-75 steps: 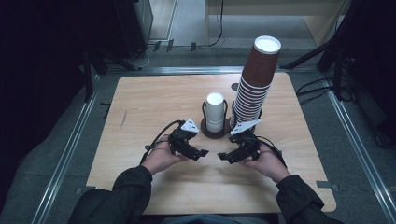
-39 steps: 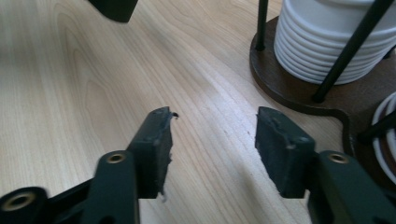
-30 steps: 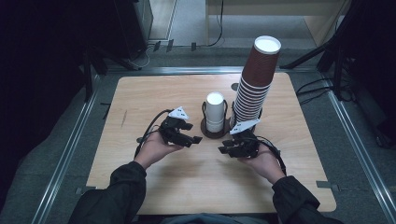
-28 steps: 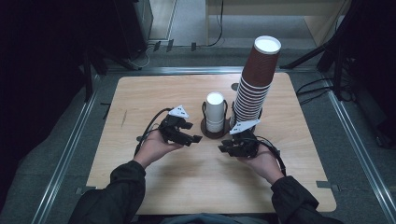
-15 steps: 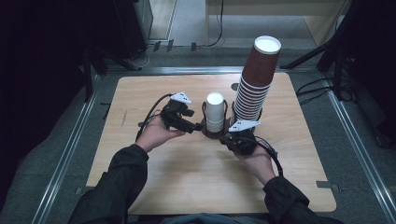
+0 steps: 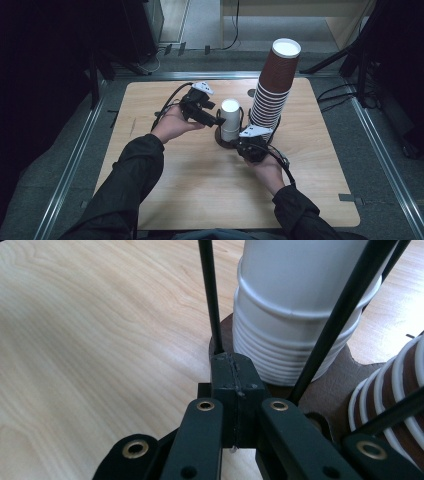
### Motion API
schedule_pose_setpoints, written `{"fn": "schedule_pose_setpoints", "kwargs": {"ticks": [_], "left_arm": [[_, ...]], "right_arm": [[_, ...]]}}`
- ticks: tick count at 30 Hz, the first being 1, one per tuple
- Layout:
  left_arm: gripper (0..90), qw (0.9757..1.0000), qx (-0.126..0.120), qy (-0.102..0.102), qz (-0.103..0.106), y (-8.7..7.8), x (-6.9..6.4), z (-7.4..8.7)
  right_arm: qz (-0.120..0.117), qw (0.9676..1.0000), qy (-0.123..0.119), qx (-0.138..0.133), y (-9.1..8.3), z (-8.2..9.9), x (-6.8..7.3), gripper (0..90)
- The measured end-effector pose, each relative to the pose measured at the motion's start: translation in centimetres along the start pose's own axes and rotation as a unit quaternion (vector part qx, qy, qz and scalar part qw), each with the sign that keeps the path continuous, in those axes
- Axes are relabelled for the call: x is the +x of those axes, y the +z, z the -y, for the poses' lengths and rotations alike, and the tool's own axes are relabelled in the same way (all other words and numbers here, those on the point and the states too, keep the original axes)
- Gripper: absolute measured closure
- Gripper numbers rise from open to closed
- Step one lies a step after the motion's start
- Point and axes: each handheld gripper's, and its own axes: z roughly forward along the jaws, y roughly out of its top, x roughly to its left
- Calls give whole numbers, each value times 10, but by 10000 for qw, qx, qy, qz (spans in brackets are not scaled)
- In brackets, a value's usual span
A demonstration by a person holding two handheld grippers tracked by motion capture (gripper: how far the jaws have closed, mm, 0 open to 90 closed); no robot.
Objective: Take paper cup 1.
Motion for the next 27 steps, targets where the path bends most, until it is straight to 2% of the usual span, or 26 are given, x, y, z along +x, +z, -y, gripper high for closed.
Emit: {"fn": "schedule_pose_setpoints", "kwargs": {"ticks": [6, 11, 19, 27], "left_arm": [[226, 9999, 55, 136, 4, 6, 0, -15], [227, 9996, 106, 241, 34, 15, 2, -26], [244, 9994, 128, 305, 20, 23, 3, -29], [264, 9993, 130, 351, -19, 27, 4, -30]], "right_arm": [[152, 9996, 230, -92, 5, -2, -1, 896], [226, 9993, 247, -157, 8, -4, -2, 896], [353, 9988, 300, -187, 13, -8, 0, 895], [423, 9988, 233, -126, 17, -7, -1, 893]]}}
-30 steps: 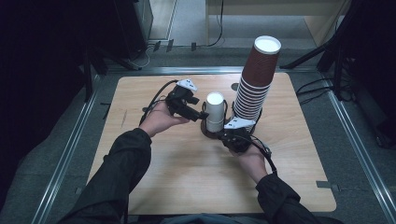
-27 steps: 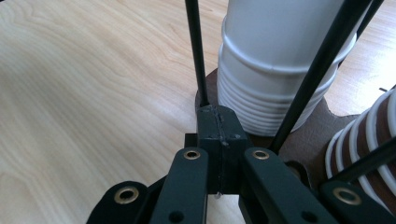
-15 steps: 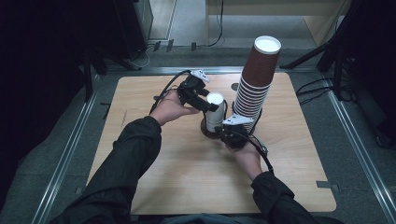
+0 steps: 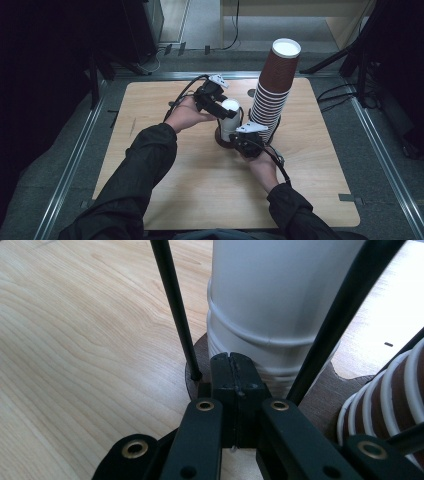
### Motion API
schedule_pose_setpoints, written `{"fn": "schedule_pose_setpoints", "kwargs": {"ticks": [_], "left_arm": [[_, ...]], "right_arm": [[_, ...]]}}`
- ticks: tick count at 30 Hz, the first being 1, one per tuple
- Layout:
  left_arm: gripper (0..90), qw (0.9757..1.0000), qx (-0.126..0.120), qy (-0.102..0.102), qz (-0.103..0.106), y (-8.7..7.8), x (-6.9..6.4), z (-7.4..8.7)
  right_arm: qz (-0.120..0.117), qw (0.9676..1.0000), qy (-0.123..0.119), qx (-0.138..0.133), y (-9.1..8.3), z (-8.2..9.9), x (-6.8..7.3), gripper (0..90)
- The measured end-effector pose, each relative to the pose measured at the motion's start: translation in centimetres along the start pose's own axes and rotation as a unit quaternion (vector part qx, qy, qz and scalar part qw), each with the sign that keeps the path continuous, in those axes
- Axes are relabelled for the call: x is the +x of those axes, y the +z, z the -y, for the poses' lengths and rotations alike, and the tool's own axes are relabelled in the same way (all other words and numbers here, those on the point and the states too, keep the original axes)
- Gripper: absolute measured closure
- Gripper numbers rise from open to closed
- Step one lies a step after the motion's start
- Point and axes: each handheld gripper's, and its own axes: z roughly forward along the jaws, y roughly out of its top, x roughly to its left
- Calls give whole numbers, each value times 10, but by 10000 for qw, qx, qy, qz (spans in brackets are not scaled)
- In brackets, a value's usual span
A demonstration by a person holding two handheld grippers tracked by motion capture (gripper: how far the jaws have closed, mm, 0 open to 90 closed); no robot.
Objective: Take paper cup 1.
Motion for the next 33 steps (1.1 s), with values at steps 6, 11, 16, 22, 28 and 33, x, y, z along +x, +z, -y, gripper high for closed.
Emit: {"fn": "schedule_pose_setpoints", "kwargs": {"ticks": [6, 11, 16, 22, 28, 33], "left_arm": [[301, 10000, 2, 46, 15, 4, -1, -1], [321, 10000, 16, 25, -17, 5, -1, -2], [327, 10000, 21, 31, -33, 4, 0, -3], [332, 10000, 42, 22, -35, 4, 0, -3], [335, 10000, 35, 2, -32, 4, 0, -3], [344, 10000, -2, -24, -45, 2, 0, -4]], "right_arm": [[35, 10000, -41, -17, 1, 0, 1, 888], [69, 10000, -57, 22, 4, 2, 1, 884], [84, 9999, 6, -72, 5, 3, 4, 884], [242, 9996, -42, -121, 7, 4, 10, 878], [267, 9995, -46, -133, 8, 4, 10, 878], [251, 9996, -5, -126, 7, 5, 9, 877]]}}
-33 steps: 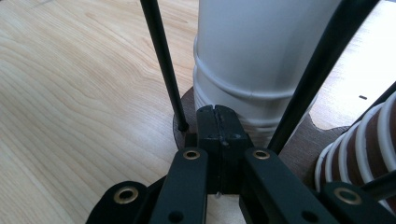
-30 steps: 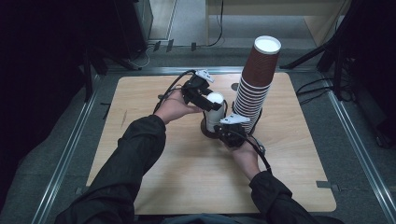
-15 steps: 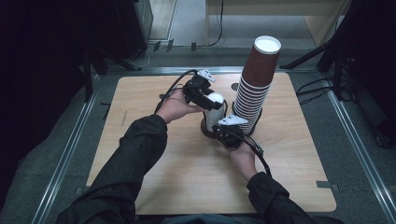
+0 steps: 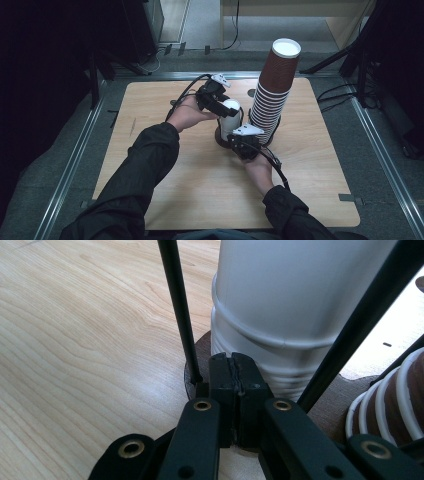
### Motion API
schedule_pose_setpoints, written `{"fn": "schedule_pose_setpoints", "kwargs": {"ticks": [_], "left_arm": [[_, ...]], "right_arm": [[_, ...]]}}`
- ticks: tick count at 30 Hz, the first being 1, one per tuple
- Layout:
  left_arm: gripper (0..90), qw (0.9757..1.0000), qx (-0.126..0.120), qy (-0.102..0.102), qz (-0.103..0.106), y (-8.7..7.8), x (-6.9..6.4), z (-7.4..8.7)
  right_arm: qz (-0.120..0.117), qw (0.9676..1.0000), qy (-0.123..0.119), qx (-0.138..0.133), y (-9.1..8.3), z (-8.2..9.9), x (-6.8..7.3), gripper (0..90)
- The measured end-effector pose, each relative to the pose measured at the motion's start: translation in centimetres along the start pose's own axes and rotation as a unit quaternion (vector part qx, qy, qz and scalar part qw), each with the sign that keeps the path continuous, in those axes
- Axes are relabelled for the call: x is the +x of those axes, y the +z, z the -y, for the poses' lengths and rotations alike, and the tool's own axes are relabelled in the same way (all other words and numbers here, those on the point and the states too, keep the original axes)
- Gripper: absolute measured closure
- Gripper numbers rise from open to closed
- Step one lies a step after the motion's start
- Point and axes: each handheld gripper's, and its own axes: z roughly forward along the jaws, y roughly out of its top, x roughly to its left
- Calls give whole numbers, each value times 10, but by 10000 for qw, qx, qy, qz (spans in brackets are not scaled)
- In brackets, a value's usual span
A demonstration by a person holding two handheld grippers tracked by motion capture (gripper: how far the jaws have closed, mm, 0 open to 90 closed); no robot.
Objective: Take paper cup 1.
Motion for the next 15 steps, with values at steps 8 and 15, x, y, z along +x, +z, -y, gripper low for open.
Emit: {"fn": "schedule_pose_setpoints", "kwargs": {"ticks": [8, 15], "left_arm": [[351, 10000, 62, 31, 11, -2, -1, -5], [353, 10000, 64, 38, -2, -2, -1, -5]], "right_arm": [[-44, 10000, 14, 31, 1, 0, 0, 871], [22, 9999, 59, -107, -3, -2, -3, 875]]}}
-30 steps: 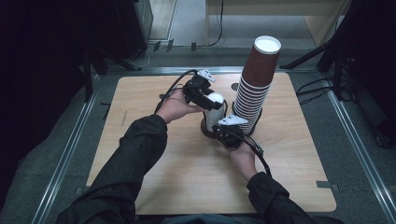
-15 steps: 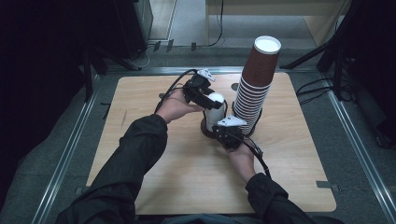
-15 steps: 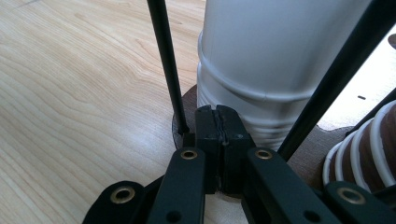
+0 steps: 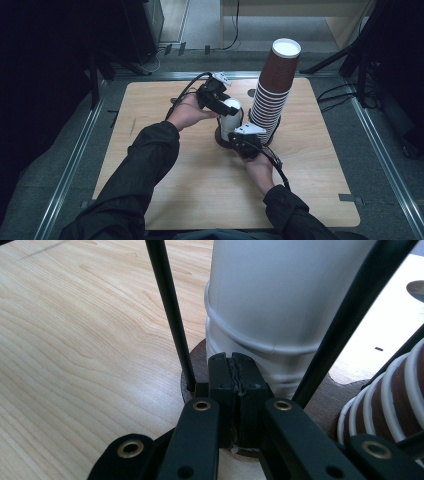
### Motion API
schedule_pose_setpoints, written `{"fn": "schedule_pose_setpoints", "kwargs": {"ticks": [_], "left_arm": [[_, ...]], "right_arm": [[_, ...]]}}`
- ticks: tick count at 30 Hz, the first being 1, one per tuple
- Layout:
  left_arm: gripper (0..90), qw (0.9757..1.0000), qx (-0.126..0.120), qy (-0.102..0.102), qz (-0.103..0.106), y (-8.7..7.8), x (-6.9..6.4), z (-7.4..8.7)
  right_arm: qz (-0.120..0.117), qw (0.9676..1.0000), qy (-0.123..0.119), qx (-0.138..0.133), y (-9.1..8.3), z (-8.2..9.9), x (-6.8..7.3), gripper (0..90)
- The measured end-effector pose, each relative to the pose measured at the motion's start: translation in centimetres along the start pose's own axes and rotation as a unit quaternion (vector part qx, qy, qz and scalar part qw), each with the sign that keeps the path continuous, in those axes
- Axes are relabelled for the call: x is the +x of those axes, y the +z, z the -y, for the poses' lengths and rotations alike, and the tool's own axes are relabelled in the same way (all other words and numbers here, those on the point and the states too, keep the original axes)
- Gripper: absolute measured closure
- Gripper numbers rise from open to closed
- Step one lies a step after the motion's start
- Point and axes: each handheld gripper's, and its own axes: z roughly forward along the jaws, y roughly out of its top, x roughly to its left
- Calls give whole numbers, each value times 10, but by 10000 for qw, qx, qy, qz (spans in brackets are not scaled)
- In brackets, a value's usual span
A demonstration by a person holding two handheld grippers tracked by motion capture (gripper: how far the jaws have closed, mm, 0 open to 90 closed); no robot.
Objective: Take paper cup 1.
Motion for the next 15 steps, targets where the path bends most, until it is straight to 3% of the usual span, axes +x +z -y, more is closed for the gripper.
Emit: {"fn": "schedule_pose_setpoints", "kwargs": {"ticks": [10, 15], "left_arm": [[354, 10000, -41, -5, -3, -4, 0, -2], [354, 10000, -57, 17, -9, -7, -1, -5]], "right_arm": [[16, 10000, 5, -78, -2, -2, 2, 875], [29, 10000, -22, 61, 1, 1, 3, 874]]}}
